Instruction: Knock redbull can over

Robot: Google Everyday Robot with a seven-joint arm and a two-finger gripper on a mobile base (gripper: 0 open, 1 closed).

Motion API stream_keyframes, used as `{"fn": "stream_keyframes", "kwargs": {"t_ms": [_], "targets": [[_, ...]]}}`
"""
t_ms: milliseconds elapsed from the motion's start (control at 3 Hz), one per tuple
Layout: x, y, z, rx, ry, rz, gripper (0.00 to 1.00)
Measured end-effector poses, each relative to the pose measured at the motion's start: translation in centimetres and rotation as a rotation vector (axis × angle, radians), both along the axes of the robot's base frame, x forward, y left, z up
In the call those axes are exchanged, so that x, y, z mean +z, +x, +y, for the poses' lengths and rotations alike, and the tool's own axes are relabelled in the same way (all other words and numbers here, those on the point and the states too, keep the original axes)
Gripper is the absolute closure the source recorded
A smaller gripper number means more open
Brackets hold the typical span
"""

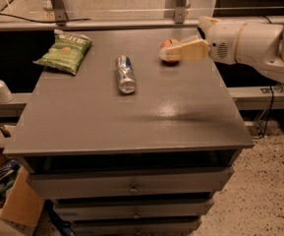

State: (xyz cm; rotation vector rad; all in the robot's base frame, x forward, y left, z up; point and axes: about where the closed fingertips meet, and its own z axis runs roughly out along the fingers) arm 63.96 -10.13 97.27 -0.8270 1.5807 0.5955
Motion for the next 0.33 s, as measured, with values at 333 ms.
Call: {"fn": "stream_keyframes", "kwargs": {"t_ms": [333], "targets": [[0.23,-0.26,-0.87,-0.008,0.001,-0.004,0.00]]}}
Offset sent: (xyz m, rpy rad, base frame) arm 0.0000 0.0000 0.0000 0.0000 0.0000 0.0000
